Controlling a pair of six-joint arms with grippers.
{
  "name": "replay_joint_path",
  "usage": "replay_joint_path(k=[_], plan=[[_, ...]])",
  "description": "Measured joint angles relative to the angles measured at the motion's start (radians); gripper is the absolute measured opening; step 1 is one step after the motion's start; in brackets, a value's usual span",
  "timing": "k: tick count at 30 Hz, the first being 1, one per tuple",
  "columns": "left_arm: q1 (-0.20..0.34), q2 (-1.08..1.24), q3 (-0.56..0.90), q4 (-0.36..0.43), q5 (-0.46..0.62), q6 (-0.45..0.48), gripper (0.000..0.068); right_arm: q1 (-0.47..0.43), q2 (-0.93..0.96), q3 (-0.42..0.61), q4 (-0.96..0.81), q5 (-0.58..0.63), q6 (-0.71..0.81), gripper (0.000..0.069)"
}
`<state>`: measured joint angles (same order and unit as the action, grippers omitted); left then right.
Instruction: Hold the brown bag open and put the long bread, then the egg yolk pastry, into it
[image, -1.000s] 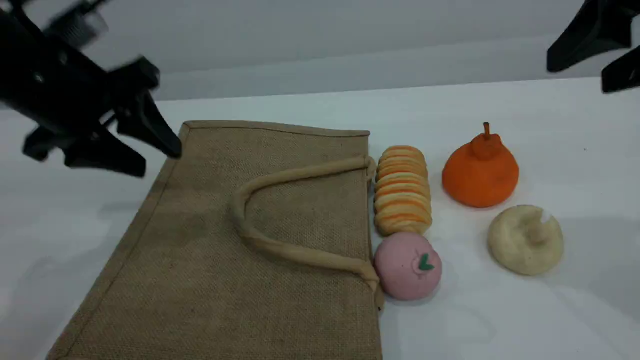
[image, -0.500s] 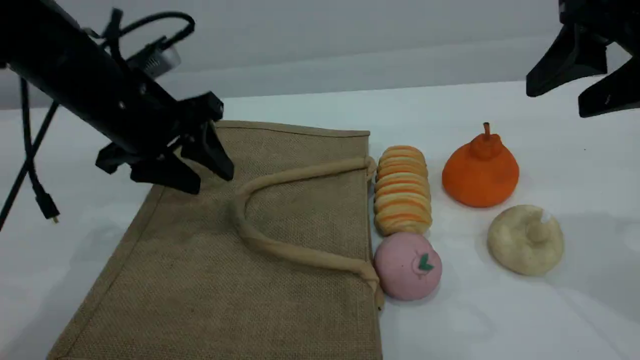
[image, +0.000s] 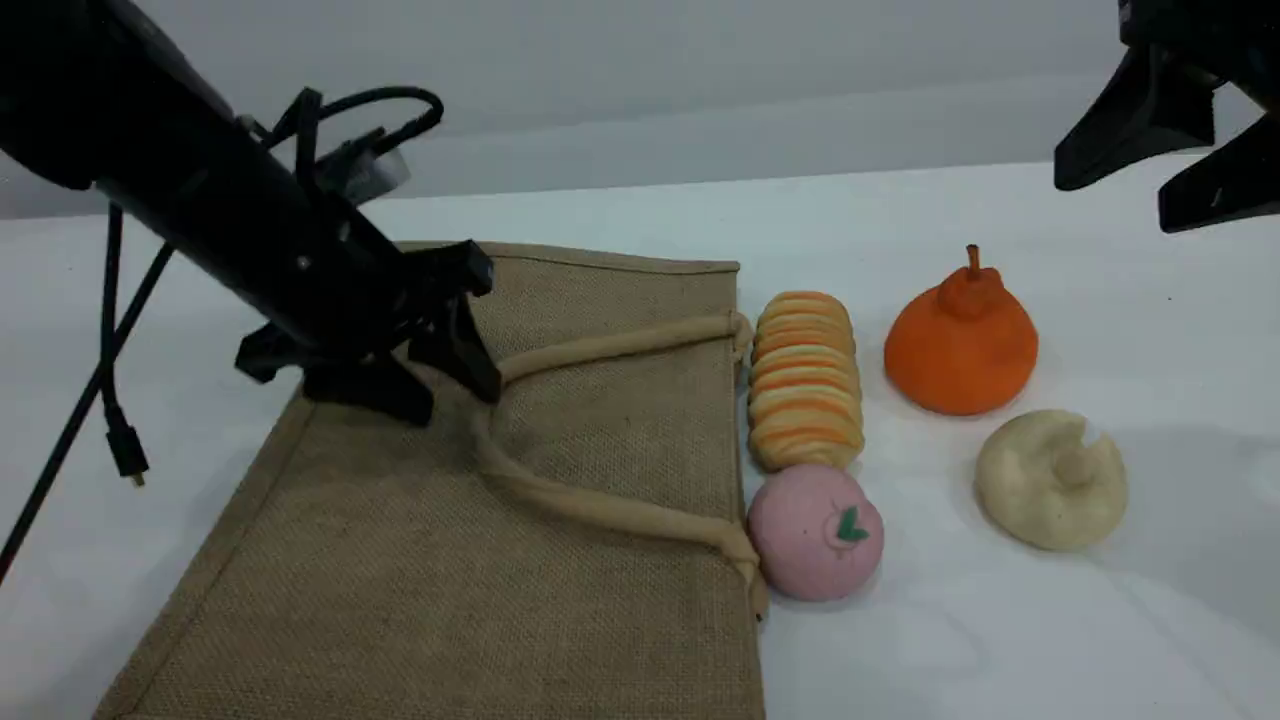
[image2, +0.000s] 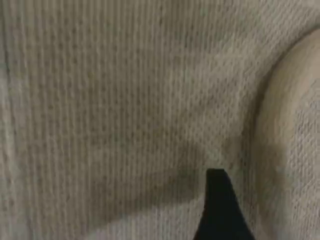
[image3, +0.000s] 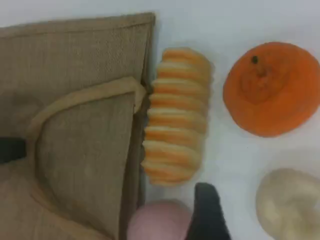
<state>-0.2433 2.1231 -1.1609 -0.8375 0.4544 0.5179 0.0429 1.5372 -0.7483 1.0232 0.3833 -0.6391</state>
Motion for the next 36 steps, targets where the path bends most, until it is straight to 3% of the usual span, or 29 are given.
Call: replay_joint_path(k=[8,15,18,21,24,26,31,36], plan=[[-0.029,0.059,-0.039,0.008,0.010,-0.025,0.0409,0.000,0.000,0.000,0.001,0.000,-0.002,0.0439],[-0.069,0.095,-0.064,0.138,-0.018,-0.138,0.0398,0.000,0.000,0.000,0.002,0.001,-0.002,0.0439],[-0.070,0.096,-0.064,0.211,-0.018,-0.206,0.0348,0.000,0.000,0.000,0.004,0.001,-0.002,0.0439],[-0.070,0.097,-0.064,0.259,-0.017,-0.260,0.0248,0.000,0.000,0.000,0.007,0.001,-0.002,0.0439],[-0.070,0.096,-0.064,0.259,-0.009,-0.273,0.0118,0.000,0.000,0.000,0.007,0.001,-0.002,0.0439],[-0.070,0.094,-0.071,0.263,-0.001,-0.273,0.0090,0.000,0.000,0.000,0.007,0.000,-0.002,0.0439],[-0.068,0.059,-0.122,0.294,0.090,-0.267,0.0089,0.000,0.000,0.000,0.006,0.000,-0.002,0.0439],[-0.068,-0.041,-0.205,0.412,0.272,-0.278,0.0089,0.000,0.000,0.000,0.006,0.000,-0.003,0.0439]])
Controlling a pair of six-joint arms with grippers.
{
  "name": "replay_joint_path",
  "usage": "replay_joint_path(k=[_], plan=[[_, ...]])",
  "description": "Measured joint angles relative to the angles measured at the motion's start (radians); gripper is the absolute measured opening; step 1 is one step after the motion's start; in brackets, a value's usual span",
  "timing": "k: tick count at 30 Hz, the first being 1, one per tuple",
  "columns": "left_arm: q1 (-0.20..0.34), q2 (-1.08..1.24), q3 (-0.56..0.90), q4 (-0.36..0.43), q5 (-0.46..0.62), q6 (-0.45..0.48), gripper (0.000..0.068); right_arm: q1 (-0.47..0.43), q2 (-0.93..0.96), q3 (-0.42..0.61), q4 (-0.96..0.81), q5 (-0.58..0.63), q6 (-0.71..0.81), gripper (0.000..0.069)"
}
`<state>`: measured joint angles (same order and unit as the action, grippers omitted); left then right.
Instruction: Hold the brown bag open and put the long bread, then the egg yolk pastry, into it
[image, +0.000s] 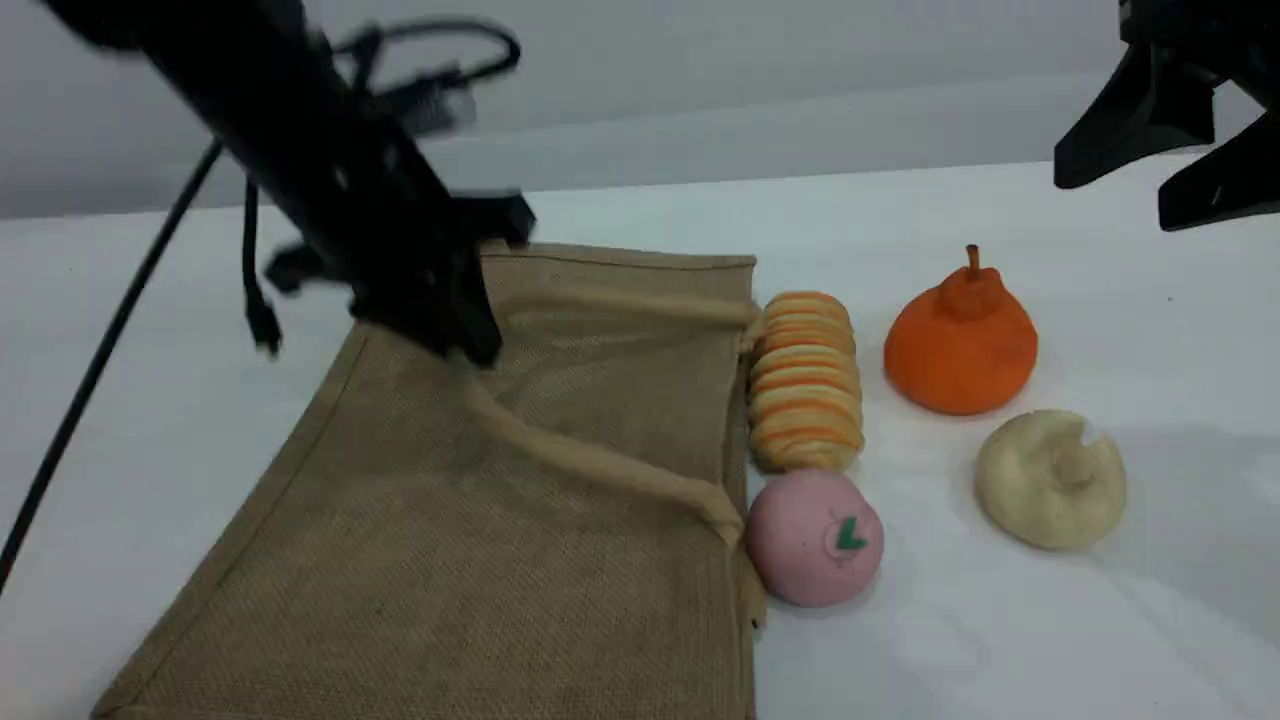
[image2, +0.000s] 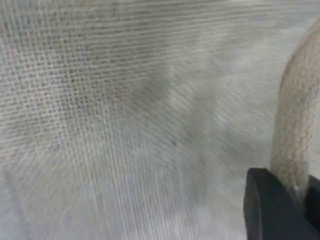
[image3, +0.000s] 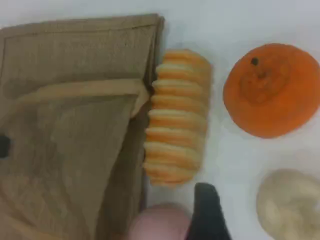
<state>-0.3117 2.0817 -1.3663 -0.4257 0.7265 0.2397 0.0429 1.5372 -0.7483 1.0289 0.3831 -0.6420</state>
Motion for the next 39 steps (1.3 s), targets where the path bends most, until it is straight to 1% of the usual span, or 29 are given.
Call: replay_joint_path(k=[7,9,12,16,19,24,30,33,35,39], plan=[[0.001,-0.196,-0.112,0.205,0.239,-0.084,0.0089,0.000,0.000,0.000,0.000,-0.014,0.000,0.0439],[0.001,-0.251,-0.144,0.256,0.297,-0.084,0.0089,0.000,0.000,0.000,0.000,-0.032,0.001,0.0439],[0.001,-0.328,-0.192,0.297,0.364,-0.062,0.0089,0.000,0.000,0.000,0.006,-0.057,0.001,0.0439],[0.001,-0.397,-0.245,0.299,0.459,-0.007,0.0089,0.000,0.000,0.000,0.017,-0.070,-0.008,0.0439],[0.001,-0.412,-0.282,0.299,0.502,0.052,0.0089,0.000,0.000,0.000,0.021,-0.083,-0.017,0.0439],[0.001,-0.411,-0.333,0.285,0.500,0.134,0.0089,0.019,0.000,0.000,0.024,-0.104,-0.055,0.0439],[0.001,-0.410,-0.390,0.244,0.498,0.244,0.0089,0.073,0.000,0.000,0.056,-0.219,-0.090,0.0439],[0.001,-0.409,-0.426,0.209,0.496,0.282,0.0089,0.078,0.018,-0.002,0.069,-0.261,-0.097,0.0439],[0.001,-0.409,-0.440,0.200,0.496,0.298,0.0089,0.078,0.040,-0.009,0.072,-0.262,-0.099,0.0439],[0.001,-0.409,-0.441,0.213,0.494,0.297,0.0089,0.078,0.095,-0.028,0.071,-0.231,-0.104,0.0439]])
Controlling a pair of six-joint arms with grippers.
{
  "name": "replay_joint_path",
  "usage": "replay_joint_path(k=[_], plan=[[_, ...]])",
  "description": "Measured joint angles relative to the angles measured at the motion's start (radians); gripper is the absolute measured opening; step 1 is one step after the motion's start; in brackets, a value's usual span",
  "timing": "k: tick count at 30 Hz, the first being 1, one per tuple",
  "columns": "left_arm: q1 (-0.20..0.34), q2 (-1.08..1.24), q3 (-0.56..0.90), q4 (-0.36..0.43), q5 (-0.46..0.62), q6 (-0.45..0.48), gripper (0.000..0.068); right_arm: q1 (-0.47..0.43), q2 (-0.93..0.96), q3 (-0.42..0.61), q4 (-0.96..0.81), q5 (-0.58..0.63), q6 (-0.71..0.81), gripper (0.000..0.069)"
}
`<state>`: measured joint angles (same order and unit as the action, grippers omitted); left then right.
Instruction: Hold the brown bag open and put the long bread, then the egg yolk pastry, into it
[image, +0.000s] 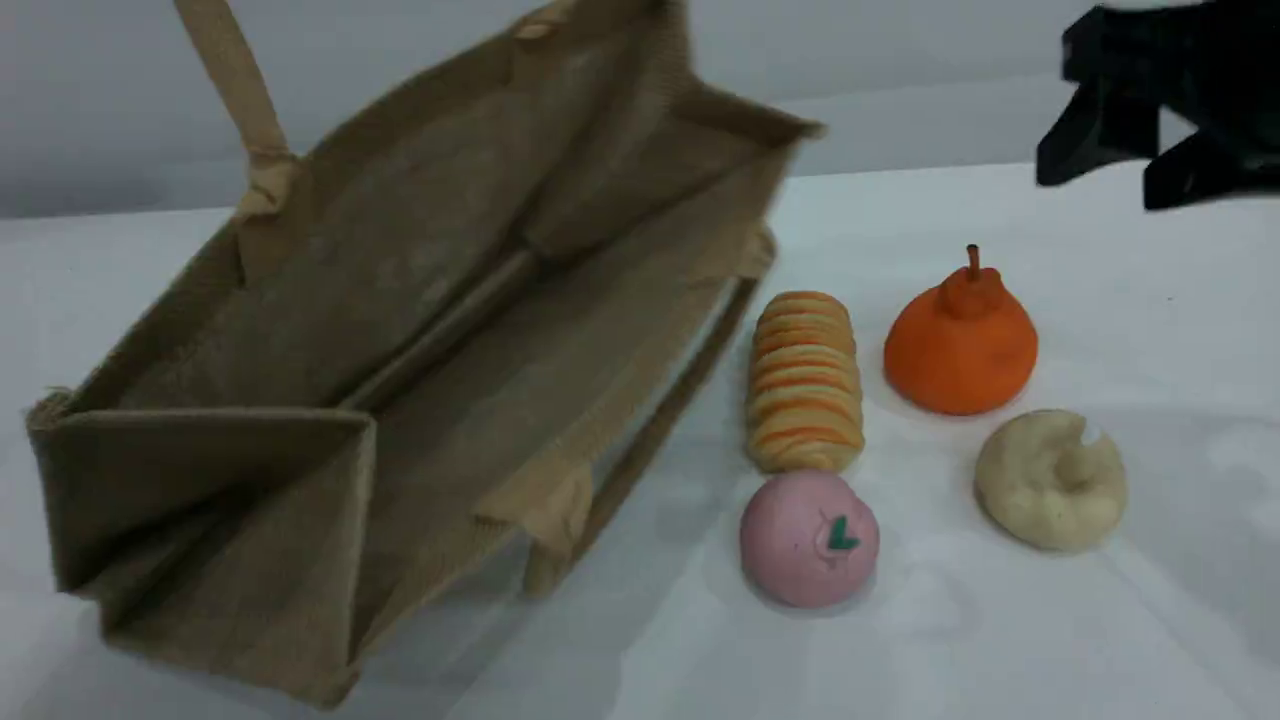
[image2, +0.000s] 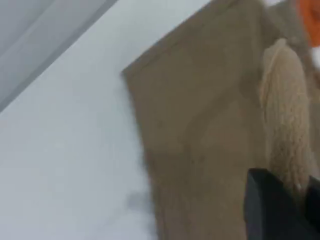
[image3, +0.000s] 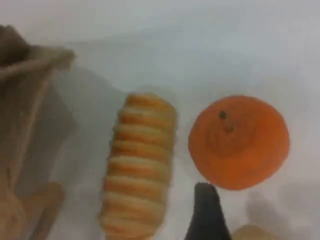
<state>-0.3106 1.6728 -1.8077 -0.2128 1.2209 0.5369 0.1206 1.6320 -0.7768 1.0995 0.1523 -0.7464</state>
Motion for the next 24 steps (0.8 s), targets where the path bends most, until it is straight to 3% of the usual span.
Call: replay_joint_path(k=[8,20,24], plan=[[0.000,0.000,0.000,0.000,0.001,-0.017,0.0089,0.000,0.138,-0.112,0.003,0.109,-0.078,0.0439],[0.000,0.000,0.000,0.000,0.001,-0.034,0.0089,0.000,0.378,-0.286,0.019,0.099,-0.078,0.0439],[0.000,0.000,0.000,0.001,0.001,-0.034,0.0089,0.000,0.436,-0.318,0.021,0.046,-0.086,0.0439]])
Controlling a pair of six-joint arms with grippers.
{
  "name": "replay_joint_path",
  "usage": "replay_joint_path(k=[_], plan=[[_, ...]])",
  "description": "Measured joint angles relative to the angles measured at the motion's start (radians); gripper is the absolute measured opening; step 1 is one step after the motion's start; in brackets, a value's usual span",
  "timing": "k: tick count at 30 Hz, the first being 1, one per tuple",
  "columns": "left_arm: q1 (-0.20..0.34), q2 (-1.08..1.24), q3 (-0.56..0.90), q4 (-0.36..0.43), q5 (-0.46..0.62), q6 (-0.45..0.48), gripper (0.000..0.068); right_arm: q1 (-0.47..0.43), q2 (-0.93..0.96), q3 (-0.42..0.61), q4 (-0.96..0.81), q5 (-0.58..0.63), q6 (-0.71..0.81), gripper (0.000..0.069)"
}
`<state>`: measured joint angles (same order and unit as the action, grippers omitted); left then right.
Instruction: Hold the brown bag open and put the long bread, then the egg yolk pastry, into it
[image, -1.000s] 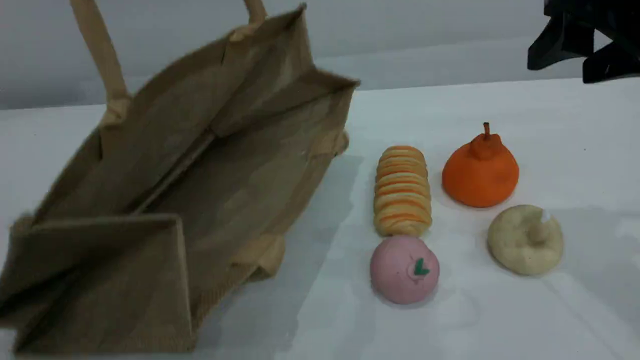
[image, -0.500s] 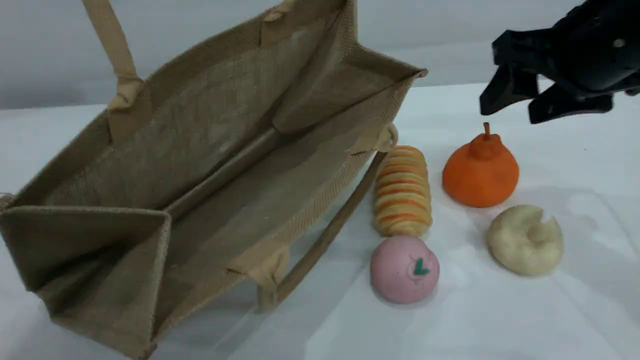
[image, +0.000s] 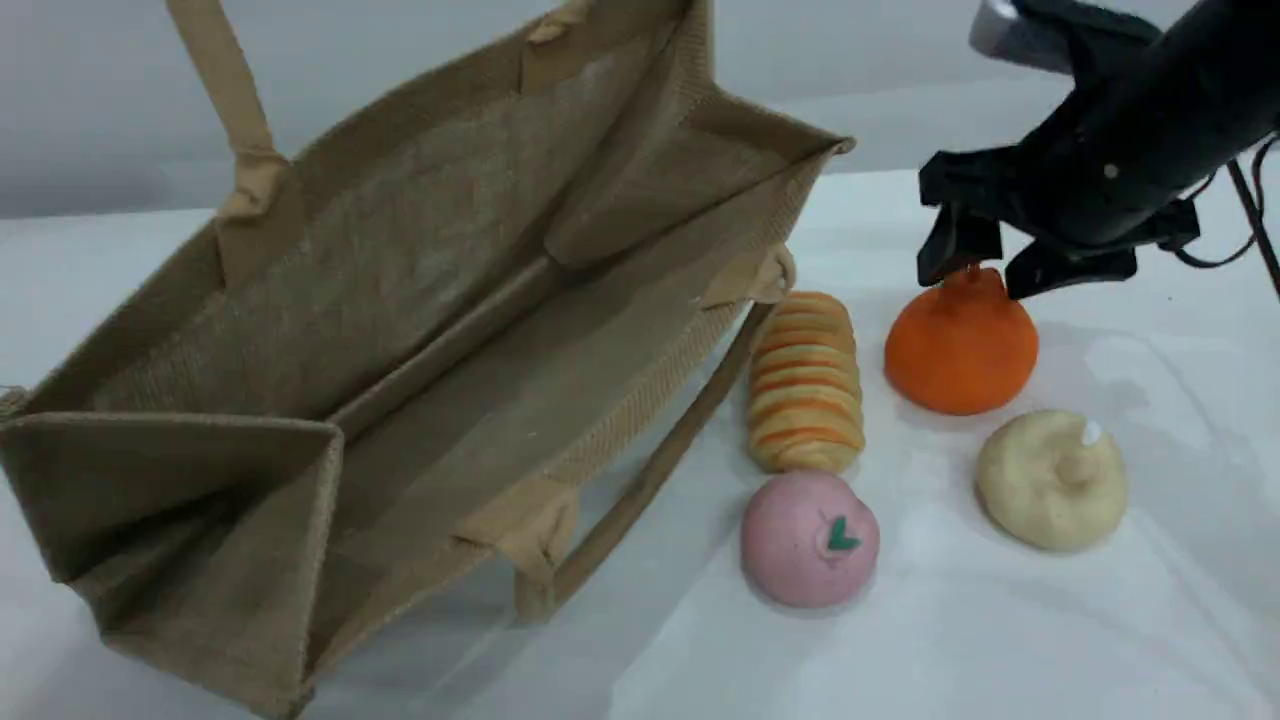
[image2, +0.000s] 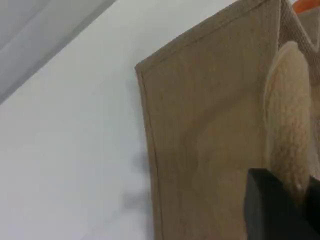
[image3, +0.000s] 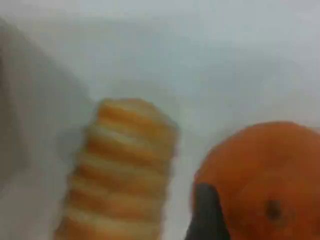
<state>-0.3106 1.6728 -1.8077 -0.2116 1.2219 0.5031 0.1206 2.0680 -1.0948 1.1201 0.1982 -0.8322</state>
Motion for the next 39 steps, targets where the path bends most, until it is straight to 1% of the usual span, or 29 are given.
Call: replay_joint_path(k=[8,11,12,14,17,18,19,20,25,32,39], plan=[[0.000,0.000,0.000,0.000,-0.001,-0.013,0.0089,0.000,0.071,-0.001,0.006,-0.014,0.000,0.0439],[0.000,0.000,0.000,0.000,-0.001,-0.014,0.0089,0.000,0.073,-0.001,0.006,-0.008,-0.013,0.0412],[0.000,0.000,0.000,0.000,-0.001,-0.014,0.0089,0.000,0.073,-0.001,0.006,-0.004,-0.020,0.0385],[0.000,0.000,0.000,-0.001,-0.001,-0.016,0.0089,0.000,0.073,-0.001,0.006,0.007,-0.029,0.0311],[0.000,0.000,0.000,-0.003,-0.001,-0.019,0.0089,0.000,0.070,-0.001,0.006,0.027,-0.029,0.0139],[0.000,0.000,0.000,-0.003,-0.001,-0.019,0.0089,0.000,0.065,-0.001,0.006,0.034,-0.029,0.0094],[0.000,0.000,0.000,-0.003,-0.001,-0.019,0.0089,-0.001,0.057,-0.001,0.006,0.043,-0.032,0.0062],[0.000,0.000,0.000,-0.004,-0.001,-0.019,0.0089,-0.001,0.047,0.000,0.001,0.049,-0.036,0.0047],[0.000,0.000,0.000,-0.004,-0.001,-0.019,0.0089,-0.001,-0.016,0.000,0.000,0.040,-0.043,0.0037],[0.000,0.000,0.000,-0.003,-0.001,-0.019,0.0089,-0.001,-0.001,0.002,0.001,0.040,-0.045,0.0037],[0.000,0.000,0.000,-0.001,-0.001,-0.019,0.0089,-0.001,-0.002,0.002,0.003,0.032,-0.092,0.0048]])
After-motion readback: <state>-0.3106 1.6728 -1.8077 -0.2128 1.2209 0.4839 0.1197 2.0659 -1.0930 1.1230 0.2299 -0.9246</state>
